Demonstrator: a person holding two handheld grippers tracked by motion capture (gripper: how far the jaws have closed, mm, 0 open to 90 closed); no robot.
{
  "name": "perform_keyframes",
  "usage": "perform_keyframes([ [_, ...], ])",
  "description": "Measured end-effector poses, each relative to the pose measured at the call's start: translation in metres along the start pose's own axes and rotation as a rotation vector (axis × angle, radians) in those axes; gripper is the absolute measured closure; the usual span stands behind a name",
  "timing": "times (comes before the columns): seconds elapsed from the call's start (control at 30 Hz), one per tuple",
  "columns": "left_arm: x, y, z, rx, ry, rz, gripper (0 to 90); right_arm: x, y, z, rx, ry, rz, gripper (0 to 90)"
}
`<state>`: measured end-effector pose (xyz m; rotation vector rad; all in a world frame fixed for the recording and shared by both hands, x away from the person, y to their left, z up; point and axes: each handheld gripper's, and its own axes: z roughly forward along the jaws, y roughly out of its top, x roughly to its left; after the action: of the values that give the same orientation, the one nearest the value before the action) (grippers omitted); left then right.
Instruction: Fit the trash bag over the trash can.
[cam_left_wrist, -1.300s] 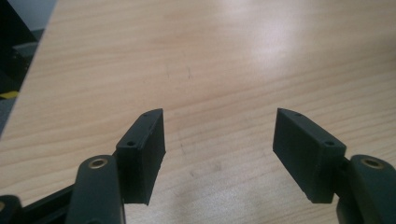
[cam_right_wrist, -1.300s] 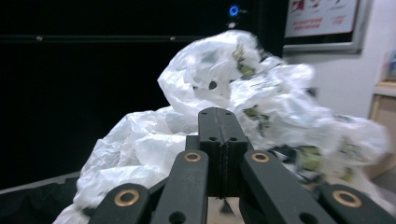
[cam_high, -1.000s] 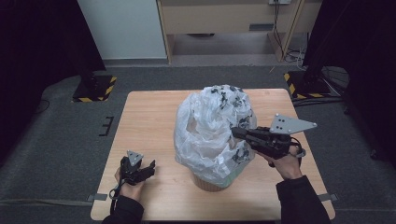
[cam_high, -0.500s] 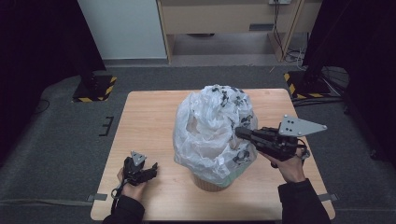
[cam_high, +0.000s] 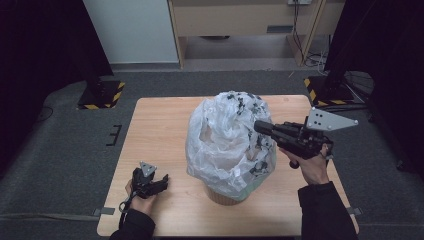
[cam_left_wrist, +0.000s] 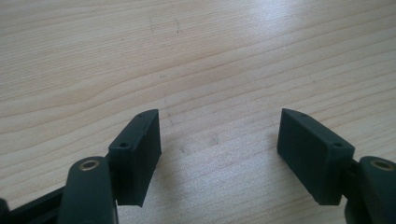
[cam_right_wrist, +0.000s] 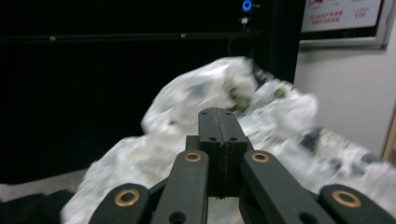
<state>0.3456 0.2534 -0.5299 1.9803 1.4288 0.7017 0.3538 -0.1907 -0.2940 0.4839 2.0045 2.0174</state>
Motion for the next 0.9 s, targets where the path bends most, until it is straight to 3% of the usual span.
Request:
perform_keyframes([
  [0.07, 0.000, 0.000, 0.000, 0.001, -0.002, 0.000, 29.7, -0.009, 0.002, 0.003, -0.016, 0.013, -0.010, 90.0],
  [0.13, 0.001, 0.000, 0.000, 0.000, -0.003, -0.002, 29.7, -0.022, 0.003, 0.008, -0.001, 0.095, 0.027, 90.0],
  [0.2, 0.001, 0.000, 0.001, -0.001, -0.003, -0.002, 29.8, -0.033, 0.003, 0.013, 0.039, 0.144, 0.062, 90.0],
  [0.37, 0.001, 0.000, 0.001, -0.001, -0.003, -0.003, 29.8, -0.044, -0.006, 0.026, 0.137, 0.182, 0.060, 90.0],
  [0.67, 0.001, 0.000, 0.001, -0.002, -0.004, 0.000, 29.8, -0.040, -0.019, 0.041, 0.368, 0.182, -0.028, 90.0],
  [0.8, 0.001, 0.000, 0.001, -0.003, -0.004, 0.001, 29.8, -0.037, -0.017, 0.042, 0.387, 0.186, -0.062, 90.0],
  [0.9, 0.001, 0.000, 0.001, -0.003, -0.004, 0.002, 29.8, -0.036, -0.013, 0.036, 0.297, 0.206, -0.079, 90.0],
])
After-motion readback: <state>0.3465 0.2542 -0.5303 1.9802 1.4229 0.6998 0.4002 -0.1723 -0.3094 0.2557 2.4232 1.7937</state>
